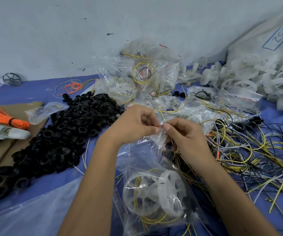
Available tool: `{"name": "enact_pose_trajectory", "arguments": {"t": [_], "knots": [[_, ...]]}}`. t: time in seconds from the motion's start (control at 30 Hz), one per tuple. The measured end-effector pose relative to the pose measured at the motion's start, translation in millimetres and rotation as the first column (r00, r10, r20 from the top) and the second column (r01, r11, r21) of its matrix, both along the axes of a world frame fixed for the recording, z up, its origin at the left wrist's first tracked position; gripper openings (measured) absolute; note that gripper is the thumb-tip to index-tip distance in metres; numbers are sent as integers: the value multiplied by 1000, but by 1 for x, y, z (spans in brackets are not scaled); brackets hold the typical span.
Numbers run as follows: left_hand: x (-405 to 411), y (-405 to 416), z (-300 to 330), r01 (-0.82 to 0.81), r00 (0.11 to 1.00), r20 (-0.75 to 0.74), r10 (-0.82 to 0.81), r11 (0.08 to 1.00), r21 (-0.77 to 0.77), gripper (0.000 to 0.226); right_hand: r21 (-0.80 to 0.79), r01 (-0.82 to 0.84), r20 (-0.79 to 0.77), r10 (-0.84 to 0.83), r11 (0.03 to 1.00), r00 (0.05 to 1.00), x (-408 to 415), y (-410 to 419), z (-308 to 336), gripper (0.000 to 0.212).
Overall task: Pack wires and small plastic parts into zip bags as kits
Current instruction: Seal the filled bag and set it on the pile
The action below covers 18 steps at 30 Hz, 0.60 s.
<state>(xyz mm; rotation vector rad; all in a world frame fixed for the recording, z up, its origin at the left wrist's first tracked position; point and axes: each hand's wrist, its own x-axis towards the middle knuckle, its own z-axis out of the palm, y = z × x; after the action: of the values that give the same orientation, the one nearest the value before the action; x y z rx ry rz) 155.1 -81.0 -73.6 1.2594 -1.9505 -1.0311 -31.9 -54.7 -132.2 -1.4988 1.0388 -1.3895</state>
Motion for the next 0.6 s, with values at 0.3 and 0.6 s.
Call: {"name": "enact_pose_trajectory", "arguments": {"t": [0.3, 0.6], "knots": [[-6, 0, 4, -16, 1000, -4, 16, 996, -90, 18, -19, 17, -49, -18, 1000, 999, -4, -2, -3, 10], [-8, 3, 5, -7, 1000, -8, 7, 996, -87, 21, -88, 13, -35, -16, 996, 999, -3, 5, 5, 15]]}}
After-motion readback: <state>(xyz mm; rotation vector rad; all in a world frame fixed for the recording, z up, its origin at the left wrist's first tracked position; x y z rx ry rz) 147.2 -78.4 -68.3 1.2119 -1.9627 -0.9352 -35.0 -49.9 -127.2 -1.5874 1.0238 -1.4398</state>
